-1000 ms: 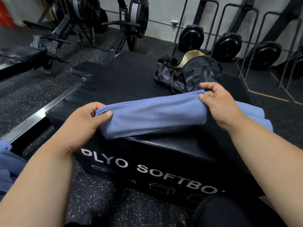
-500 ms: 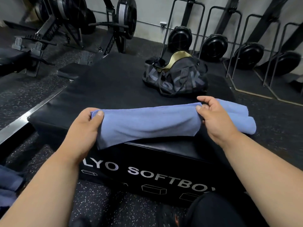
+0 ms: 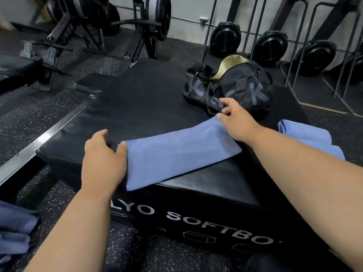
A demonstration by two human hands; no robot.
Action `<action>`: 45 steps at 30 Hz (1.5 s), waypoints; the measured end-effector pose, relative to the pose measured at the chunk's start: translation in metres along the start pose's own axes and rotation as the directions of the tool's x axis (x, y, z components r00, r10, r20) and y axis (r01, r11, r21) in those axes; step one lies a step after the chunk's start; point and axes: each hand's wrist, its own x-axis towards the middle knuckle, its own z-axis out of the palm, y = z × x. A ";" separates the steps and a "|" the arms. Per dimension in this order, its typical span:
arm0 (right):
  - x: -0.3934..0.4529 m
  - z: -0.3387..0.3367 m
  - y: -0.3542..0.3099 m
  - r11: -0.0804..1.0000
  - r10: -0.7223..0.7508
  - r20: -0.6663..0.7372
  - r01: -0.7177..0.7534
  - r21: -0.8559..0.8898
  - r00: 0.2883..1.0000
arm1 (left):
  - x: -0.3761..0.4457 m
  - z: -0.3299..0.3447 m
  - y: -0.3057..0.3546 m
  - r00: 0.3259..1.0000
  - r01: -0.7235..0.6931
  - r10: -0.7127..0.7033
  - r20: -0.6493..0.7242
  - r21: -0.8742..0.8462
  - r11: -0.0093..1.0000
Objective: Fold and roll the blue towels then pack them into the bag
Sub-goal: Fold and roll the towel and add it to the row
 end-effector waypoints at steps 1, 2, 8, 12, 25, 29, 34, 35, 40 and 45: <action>0.004 0.010 -0.005 0.995 -0.028 0.016 0.030 -0.095 0.999 | 0.002 0.000 0.001 0.997 -0.061 0.064 -0.034 0.072 0.996; 0.002 0.021 -0.010 0.980 -0.077 0.031 0.081 -0.182 0.997 | 0.002 0.002 0.005 0.985 -0.160 0.166 -0.044 0.120 0.980; -0.054 0.089 -0.017 0.895 -0.161 0.310 0.271 -0.355 0.937 | -0.028 0.050 0.031 0.836 -0.524 0.424 0.349 0.275 0.806; -0.058 0.082 -0.005 0.876 -0.012 0.350 0.179 -0.449 0.937 | -0.032 0.058 0.017 0.837 -0.494 0.258 0.483 0.464 0.735; -0.026 0.053 0.021 0.867 -0.036 0.295 0.177 -0.466 0.955 | -0.027 0.034 0.006 0.865 -0.360 0.062 0.497 0.531 0.767; -0.036 0.049 0.033 0.910 0.065 0.132 -0.005 -0.415 0.989 | -0.026 0.029 0.004 0.875 -0.330 0.046 0.482 0.525 0.784; -0.045 0.043 0.049 0.925 0.082 0.114 -0.033 -0.378 0.990 | -0.026 0.029 0.004 0.883 -0.312 0.054 0.465 0.499 0.808; -0.045 0.041 0.051 0.929 0.077 0.106 -0.033 -0.370 0.991 | -0.026 0.030 0.004 0.886 -0.301 0.050 0.461 0.490 0.818; -0.039 0.038 0.057 0.892 0.066 0.102 -0.013 -0.452 0.993 | -0.023 0.032 0.000 0.890 -0.321 0.065 0.451 0.518 0.793; -0.026 0.038 0.057 0.875 0.050 0.127 0.018 -0.484 0.991 | -0.025 0.031 0.001 0.920 -0.302 0.090 0.381 0.544 0.783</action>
